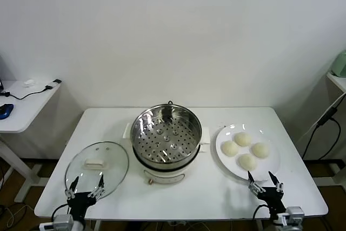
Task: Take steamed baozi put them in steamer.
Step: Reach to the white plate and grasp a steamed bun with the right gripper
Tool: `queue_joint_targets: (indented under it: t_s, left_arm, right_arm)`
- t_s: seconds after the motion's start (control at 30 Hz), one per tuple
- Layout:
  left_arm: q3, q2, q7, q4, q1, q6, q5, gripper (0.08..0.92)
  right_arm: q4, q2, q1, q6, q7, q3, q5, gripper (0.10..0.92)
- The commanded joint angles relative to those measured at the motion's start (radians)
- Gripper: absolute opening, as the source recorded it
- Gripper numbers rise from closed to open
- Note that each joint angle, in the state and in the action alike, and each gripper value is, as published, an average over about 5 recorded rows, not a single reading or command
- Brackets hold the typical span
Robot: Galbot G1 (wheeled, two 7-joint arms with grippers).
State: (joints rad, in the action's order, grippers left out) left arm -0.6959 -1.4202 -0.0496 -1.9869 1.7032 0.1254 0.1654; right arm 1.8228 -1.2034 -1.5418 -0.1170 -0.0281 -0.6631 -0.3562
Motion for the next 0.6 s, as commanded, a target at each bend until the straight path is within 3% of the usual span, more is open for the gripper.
queue_joint_targets:
  t_s: [0.03, 0.27, 0.47, 0.6]
  left_arm:
    - [0.000, 0.003, 0.000, -0.001, 0.001, 0.001, 0.001, 0.823]
    - [-0.002, 0.013, -0.007, -0.011, -0.005, -0.009, 0.010, 0.823]
    - [0.000, 0.015, -0.007, -0.028, -0.011, -0.013, 0.021, 0.823]
    - [0.001, 0.013, -0.005, -0.030, -0.014, -0.015, 0.021, 0.823]
  right_arm:
    - [-0.009, 0.153, 0.216, -0.153, 0.009, 0.006, 0.023, 0.823]
    - [-0.232, 0.427, 0.607, -0.192, -0.147, 0.224, 0.039, 0.823]
    - [-0.380, 0.699, 0.961, -0.198, -0.520, 0.679, 0.091, 0.823]
    - [-0.477, 0.800, 1.301, -0.093, -0.784, 1.100, 0.157, 0.823]
